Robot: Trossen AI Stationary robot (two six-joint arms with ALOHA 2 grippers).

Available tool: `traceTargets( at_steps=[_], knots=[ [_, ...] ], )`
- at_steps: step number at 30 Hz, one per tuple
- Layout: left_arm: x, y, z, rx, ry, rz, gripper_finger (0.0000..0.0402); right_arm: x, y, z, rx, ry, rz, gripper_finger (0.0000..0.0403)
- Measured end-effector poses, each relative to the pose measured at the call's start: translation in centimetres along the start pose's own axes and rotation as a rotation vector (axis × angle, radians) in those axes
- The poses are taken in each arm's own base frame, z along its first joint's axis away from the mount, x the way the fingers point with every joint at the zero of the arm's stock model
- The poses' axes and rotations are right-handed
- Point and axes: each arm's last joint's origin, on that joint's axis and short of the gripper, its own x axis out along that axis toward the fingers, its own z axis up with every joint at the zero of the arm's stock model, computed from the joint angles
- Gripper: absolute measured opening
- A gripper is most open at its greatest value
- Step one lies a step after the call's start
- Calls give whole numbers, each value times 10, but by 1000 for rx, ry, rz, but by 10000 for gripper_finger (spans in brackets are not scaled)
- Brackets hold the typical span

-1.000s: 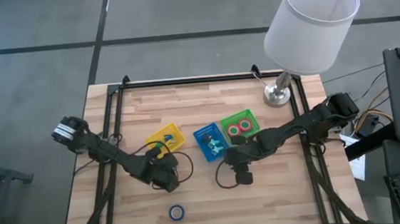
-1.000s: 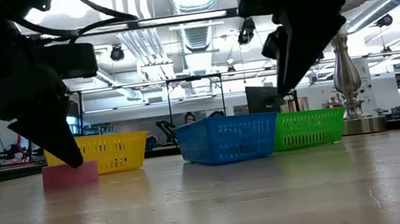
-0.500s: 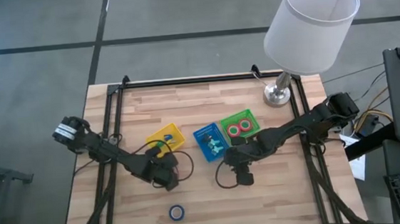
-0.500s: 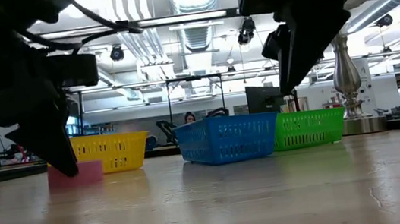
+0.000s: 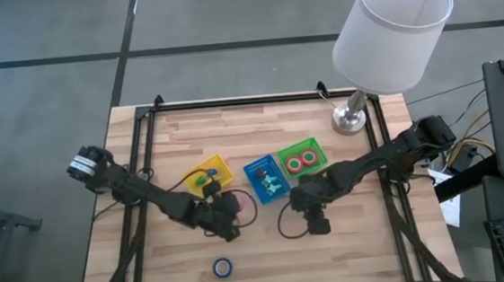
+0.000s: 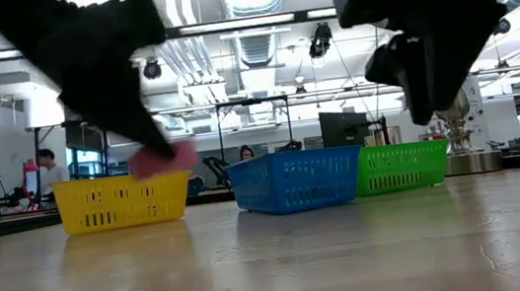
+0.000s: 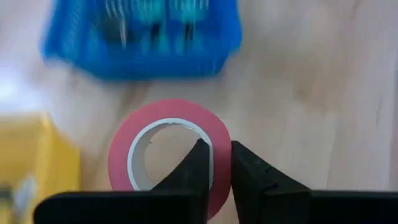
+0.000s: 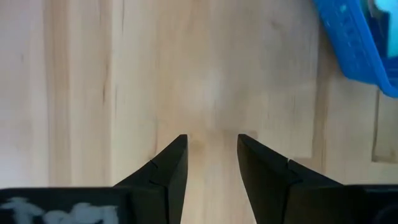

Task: Pick and place Stapler, Stapler remover, tape
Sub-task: Put the pink tape into the green bin

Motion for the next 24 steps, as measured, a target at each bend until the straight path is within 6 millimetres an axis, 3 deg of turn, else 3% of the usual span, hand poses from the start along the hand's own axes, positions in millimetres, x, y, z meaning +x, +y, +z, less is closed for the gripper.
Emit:
traceTargets(
  at_steps=[6, 14, 19, 24],
  knots=[
    [-9, -1, 50, 84, -124, 16, 51, 1, -11, -24, 11, 31, -18, 123],
    [-2, 30, 99, 65, -207, 34, 52, -17, -38, -63, 198, -67, -67, 111],
    [3, 47, 123, 43, -318, -40, 50, -35, -56, -87, 417, -177, -112, 111],
    [11, 60, 136, 9, -370, -43, 51, -43, -67, -108, 489, -256, -145, 116]
  ],
)
